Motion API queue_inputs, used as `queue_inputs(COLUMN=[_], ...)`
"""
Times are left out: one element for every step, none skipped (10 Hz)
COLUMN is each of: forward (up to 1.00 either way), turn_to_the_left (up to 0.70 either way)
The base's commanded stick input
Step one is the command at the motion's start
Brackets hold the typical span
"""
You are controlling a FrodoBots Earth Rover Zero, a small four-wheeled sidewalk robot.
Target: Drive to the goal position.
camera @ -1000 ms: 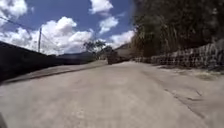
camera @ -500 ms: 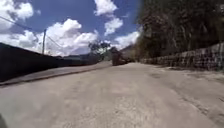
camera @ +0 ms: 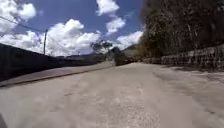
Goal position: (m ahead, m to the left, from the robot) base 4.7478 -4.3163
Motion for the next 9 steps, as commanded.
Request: queue_inputs(forward=[1.00, 1.00, 1.00, 1.00, 1.00, 1.00, 1.00, 1.00, 1.00], turn_to_the_left=[-0.01, -0.01, -0.01, -0.07, -0.17, -0.38, -0.29, -0.20, -0.01])
